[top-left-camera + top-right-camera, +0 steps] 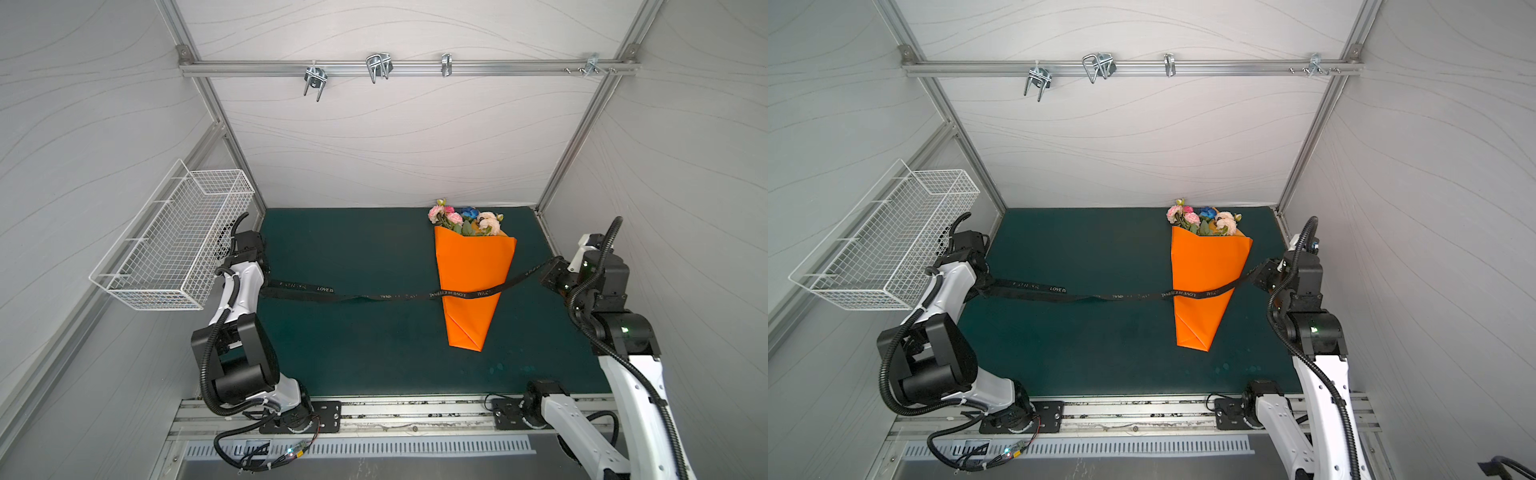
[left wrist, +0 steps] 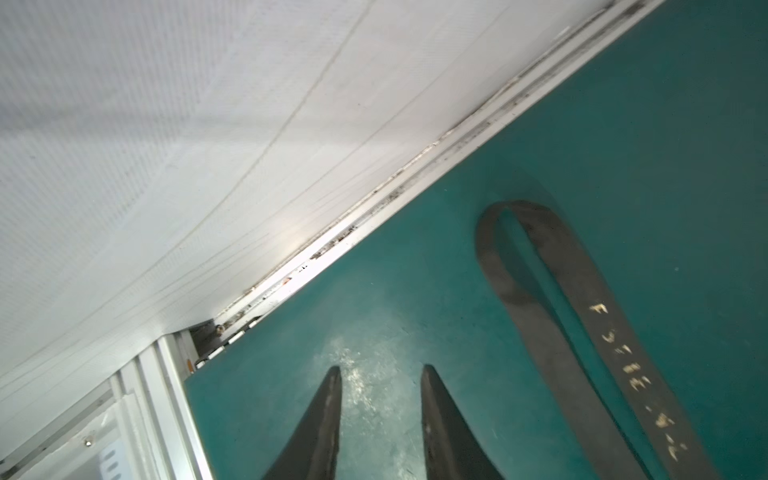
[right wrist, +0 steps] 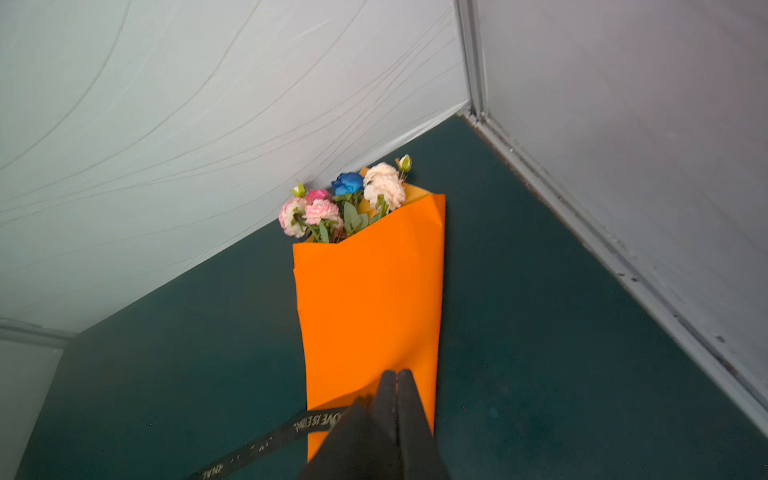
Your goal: Tie the bouquet of fake flowers
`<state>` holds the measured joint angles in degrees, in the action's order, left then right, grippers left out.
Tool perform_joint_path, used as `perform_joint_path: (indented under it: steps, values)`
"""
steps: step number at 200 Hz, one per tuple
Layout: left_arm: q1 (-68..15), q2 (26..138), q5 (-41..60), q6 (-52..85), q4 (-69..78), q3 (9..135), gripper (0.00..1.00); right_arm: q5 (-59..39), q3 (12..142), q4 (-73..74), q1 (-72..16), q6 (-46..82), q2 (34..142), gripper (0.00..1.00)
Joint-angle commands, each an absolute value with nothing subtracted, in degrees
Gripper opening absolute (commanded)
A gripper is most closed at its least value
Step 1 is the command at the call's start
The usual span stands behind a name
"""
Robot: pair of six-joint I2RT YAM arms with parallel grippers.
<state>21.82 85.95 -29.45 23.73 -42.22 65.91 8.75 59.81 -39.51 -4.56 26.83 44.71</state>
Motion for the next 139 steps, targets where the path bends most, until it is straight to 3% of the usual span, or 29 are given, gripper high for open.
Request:
perform_joint_path:
  steps: [1, 58, 76, 99, 113, 139]
  values:
    - [24.0, 80.9, -21.4, 23.6, -35.3, 66.5, 0.35, 5.4, 58.6, -40.8, -7.2, 28.5, 45.0, 0.00]
    - [-0.8, 86.6, -13.5, 19.8, -31.1, 58.9, 0.54, 9.4, 62.4, -46.9, -12.9, 27.3, 42.4, 0.00]
    - [-2.2, 89.3, -13.9, 24.5, -33.5, 59.3, 0.54, 9.8, 62.9, -48.4, -12.9, 26.5, 41.6, 0.00]
    - [-2.0, 88.7, -21.6, 28.5, -33.2, 57.6, 0.61, 12.9, 63.9, -50.4, -12.9, 26.3, 39.8, 0.00]
    - [-1.5, 89.1, -23.7, 25.9, -32.4, 58.8, 0.70, 14.8, 64.4, -50.7, -12.9, 26.3, 38.2, 0.00]
    - [-0.3, 94.7, -18.3, 14.5, -34.8, 66.4, 0.67, 16.5, 64.4, -50.5, -12.8, 26.6, 36.2, 0.00]
